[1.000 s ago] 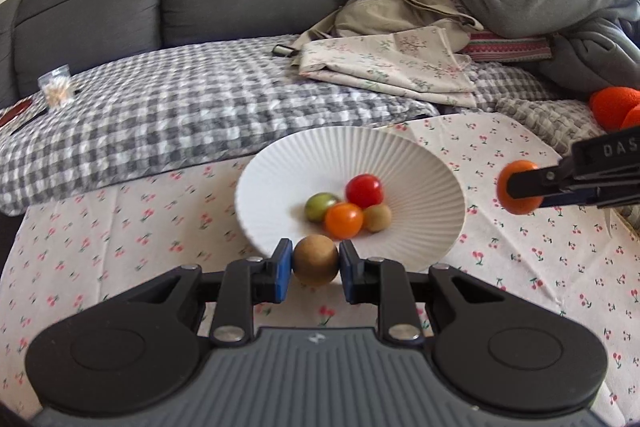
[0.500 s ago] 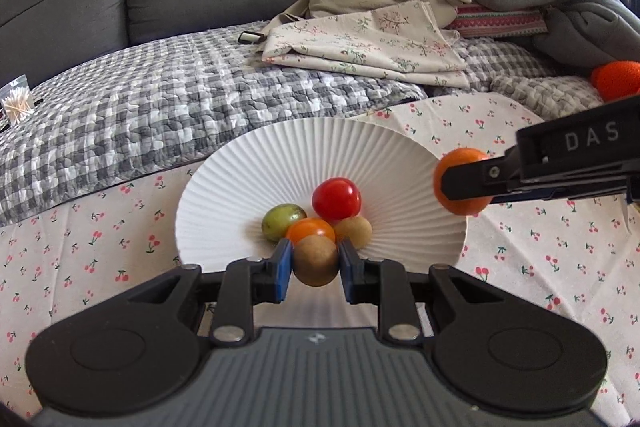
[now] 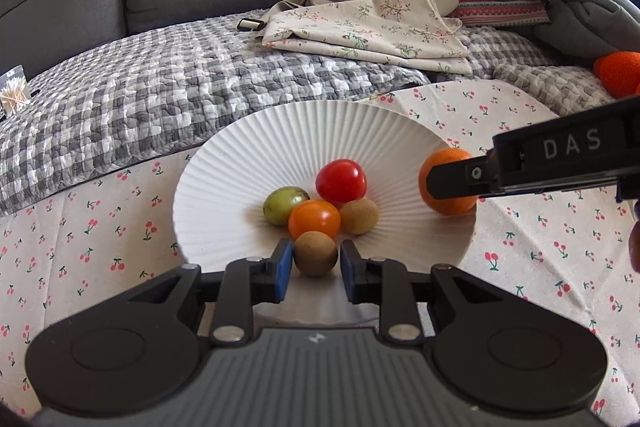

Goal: Organize fruits
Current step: 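Carry the tan fruit and mandarin over the white bowl and open both grippers, then withdraw both grippers from the bowl toward the remaining fruits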

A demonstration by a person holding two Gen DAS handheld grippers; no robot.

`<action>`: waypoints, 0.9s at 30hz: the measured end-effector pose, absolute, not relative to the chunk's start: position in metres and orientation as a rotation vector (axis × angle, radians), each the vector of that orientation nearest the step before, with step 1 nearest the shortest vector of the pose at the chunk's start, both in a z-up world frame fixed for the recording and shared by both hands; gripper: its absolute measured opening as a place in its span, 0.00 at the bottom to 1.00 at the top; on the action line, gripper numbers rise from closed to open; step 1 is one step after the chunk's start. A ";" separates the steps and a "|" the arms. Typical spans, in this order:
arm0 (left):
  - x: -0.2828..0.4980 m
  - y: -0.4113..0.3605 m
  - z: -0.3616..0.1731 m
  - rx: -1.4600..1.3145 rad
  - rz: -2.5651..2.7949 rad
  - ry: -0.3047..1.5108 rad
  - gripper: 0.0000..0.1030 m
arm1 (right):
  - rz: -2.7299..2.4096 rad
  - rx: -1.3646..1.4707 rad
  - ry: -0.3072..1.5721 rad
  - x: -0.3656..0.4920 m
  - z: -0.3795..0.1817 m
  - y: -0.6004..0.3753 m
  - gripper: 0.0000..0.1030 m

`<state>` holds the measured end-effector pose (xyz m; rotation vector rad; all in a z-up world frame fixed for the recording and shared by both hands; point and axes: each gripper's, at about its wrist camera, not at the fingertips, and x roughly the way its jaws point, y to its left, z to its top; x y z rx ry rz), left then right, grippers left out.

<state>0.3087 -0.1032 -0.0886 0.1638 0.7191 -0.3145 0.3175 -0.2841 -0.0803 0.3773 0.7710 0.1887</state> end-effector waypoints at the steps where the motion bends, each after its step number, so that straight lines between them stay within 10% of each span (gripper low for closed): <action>1: 0.308 -0.102 -0.088 0.163 -0.319 0.720 0.28 | 0.189 0.378 0.773 0.317 -0.080 -0.284 0.36; 27: 0.277 -0.037 -0.052 0.015 -0.244 0.755 0.54 | 0.198 0.413 0.791 0.287 -0.053 -0.302 0.52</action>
